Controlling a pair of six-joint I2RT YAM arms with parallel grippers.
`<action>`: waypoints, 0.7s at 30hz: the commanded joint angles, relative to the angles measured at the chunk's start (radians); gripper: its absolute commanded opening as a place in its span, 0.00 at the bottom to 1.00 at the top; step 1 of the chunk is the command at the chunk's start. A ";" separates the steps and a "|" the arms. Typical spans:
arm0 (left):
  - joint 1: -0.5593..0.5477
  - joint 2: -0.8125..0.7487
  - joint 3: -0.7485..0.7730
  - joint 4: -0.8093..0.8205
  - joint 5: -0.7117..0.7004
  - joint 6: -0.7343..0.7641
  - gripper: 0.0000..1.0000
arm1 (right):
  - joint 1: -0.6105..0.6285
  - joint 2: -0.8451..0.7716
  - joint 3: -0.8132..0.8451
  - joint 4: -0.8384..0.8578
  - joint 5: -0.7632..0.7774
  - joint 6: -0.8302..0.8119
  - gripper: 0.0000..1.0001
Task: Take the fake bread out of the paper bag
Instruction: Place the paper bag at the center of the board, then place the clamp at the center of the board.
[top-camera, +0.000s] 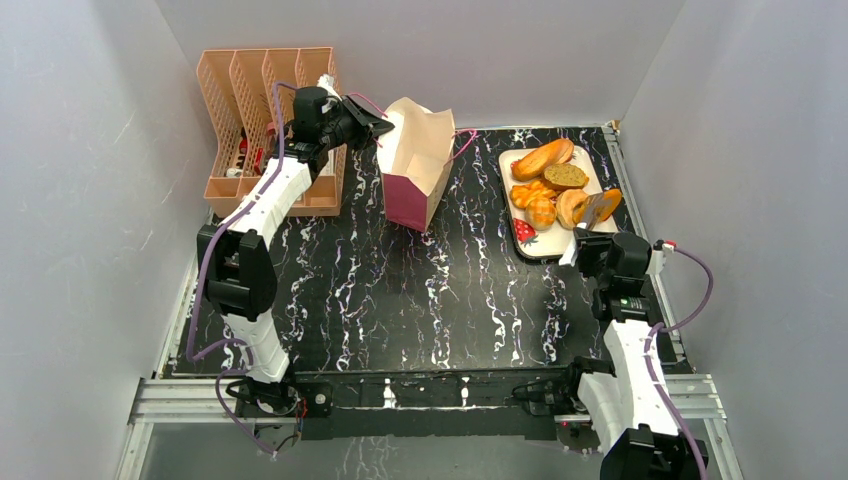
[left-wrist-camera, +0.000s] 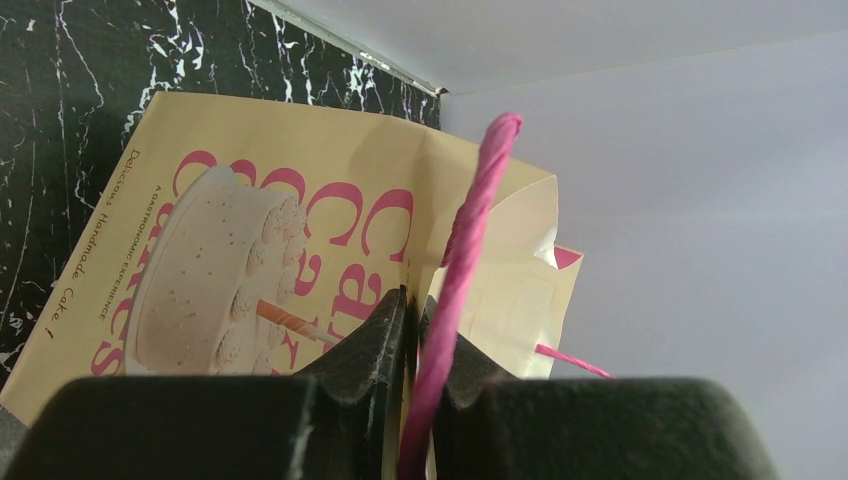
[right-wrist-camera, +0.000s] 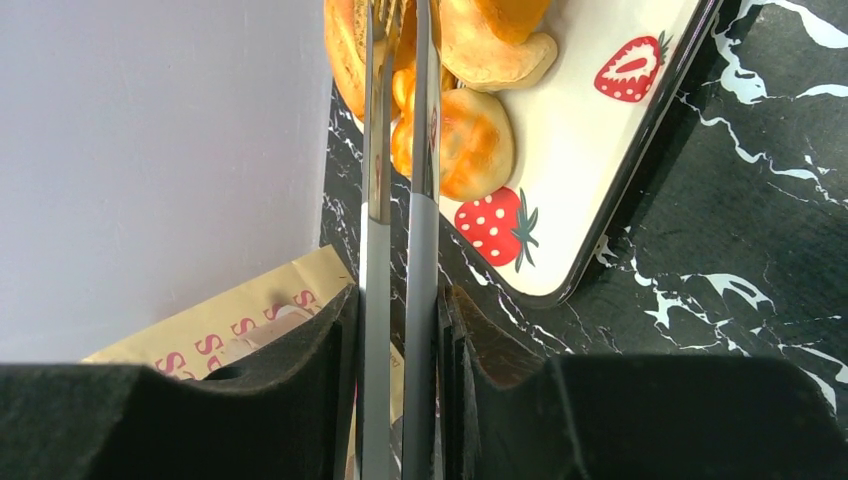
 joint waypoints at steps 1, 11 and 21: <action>0.003 -0.042 0.033 -0.001 0.011 -0.004 0.08 | 0.001 -0.008 0.058 0.060 0.002 -0.021 0.25; 0.004 -0.051 0.001 0.014 -0.026 -0.045 0.07 | 0.014 0.017 0.134 0.094 -0.047 -0.177 0.20; 0.004 -0.031 -0.008 0.008 -0.063 -0.181 0.01 | 0.450 0.337 0.330 0.166 0.128 -0.410 0.18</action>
